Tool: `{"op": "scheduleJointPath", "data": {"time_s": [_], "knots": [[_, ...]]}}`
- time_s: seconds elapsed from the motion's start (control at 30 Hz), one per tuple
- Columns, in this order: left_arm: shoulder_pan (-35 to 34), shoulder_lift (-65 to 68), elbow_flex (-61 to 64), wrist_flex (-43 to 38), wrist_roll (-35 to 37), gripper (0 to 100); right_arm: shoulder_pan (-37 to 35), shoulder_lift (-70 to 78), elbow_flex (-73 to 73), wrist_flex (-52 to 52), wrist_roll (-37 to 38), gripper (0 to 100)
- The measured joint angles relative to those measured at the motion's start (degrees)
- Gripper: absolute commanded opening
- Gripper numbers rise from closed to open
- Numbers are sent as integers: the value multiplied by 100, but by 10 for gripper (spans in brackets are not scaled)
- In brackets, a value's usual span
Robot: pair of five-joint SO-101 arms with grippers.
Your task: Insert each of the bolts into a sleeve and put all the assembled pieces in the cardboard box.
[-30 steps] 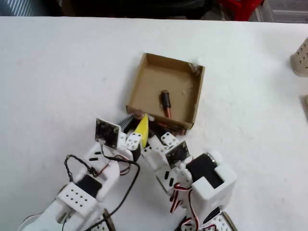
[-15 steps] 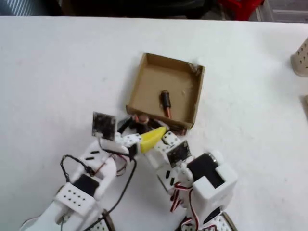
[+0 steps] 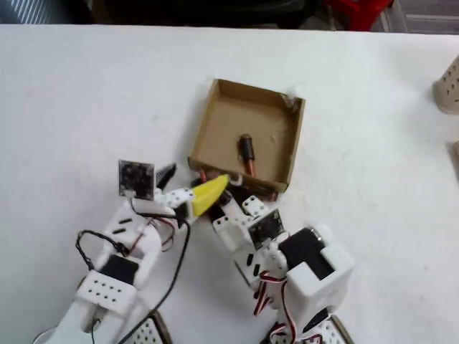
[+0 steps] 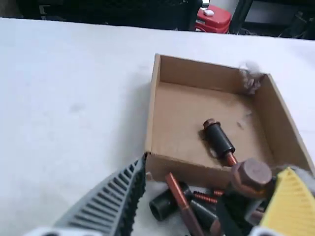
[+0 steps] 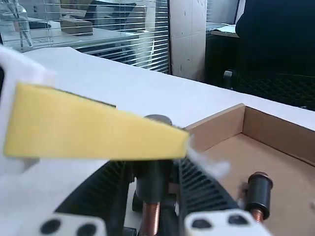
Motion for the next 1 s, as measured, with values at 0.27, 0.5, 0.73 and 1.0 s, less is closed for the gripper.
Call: {"op": "scheduleJointPath", "data": {"time_s": [0.27,0.5,0.73,1.0], "knots": [[-167,0,-554,53,527,398,0,0,0,0,0,17],[-97,0,-747,53,633,143,0,0,0,0,0,17],[-114,0,-747,53,501,38,0,0,0,0,0,17],[-624,0,-747,615,273,22,0,0,9,0,0,17]]}}
